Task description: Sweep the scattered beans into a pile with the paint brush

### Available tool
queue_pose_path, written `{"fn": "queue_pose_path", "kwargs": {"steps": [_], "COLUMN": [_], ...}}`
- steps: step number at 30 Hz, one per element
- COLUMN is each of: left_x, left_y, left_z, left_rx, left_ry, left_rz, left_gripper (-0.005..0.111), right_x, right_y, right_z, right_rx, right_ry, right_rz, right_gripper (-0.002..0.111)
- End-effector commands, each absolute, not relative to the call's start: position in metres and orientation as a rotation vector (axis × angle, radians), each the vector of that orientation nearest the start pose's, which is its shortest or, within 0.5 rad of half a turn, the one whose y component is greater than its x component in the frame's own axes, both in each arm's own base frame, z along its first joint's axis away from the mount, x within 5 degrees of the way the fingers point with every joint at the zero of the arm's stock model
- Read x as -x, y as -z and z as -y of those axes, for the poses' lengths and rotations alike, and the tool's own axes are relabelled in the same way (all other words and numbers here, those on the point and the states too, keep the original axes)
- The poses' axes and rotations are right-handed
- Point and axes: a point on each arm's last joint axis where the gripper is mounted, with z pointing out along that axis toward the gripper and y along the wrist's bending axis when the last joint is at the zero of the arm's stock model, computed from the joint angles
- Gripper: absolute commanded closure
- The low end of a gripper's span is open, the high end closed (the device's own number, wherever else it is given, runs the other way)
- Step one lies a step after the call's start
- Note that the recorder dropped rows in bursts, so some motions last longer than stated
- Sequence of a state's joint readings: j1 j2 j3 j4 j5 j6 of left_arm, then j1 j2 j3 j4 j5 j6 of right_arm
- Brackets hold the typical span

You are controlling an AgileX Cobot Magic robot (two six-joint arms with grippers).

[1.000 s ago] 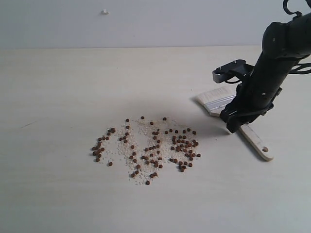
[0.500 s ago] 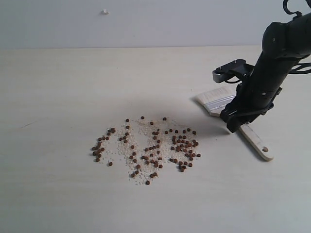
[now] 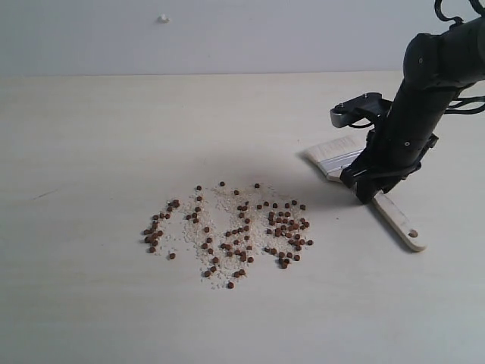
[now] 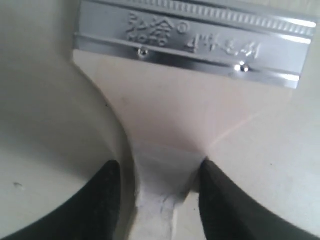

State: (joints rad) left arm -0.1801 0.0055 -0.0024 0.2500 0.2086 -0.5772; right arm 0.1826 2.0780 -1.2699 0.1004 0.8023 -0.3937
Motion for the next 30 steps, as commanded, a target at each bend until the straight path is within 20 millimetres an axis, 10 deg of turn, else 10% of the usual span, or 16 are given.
{"fn": "queue_pose_path", "kwargs": {"steps": [1, 16, 21, 25, 30], "left_x": [-0.056, -0.053, -0.040, -0.038, -0.054], "left_y": [-0.196, -0.232, -0.251, -0.265, -0.284], "left_z": [0.006, 0.017, 0.045, 0.065, 0.079], "left_rx": [0.163, 0.074, -0.333, -0.673, -0.919], "left_ry": [0.354, 0.546, 0.630, 0.567, 0.490], "left_rz": [-1.681, -1.298, -1.061, -0.975, -0.895], "left_gripper": [0.107, 0.107, 0.104, 0.089, 0.040], "right_x": [-0.372, -0.345, -0.327, -0.316, -0.324], "right_y": [-0.110, -0.195, -0.227, -0.249, -0.284], "right_z": [-0.076, -0.072, -0.072, -0.078, -0.095], "right_rx": [0.721, 0.764, 0.829, 0.855, 0.800], "right_ry": [-0.104, -0.121, -0.167, -0.311, -0.541], "right_rz": [-2.998, -2.976, -2.964, -2.944, -2.788], "right_gripper": [0.103, 0.108, 0.108, 0.108, 0.108]}}
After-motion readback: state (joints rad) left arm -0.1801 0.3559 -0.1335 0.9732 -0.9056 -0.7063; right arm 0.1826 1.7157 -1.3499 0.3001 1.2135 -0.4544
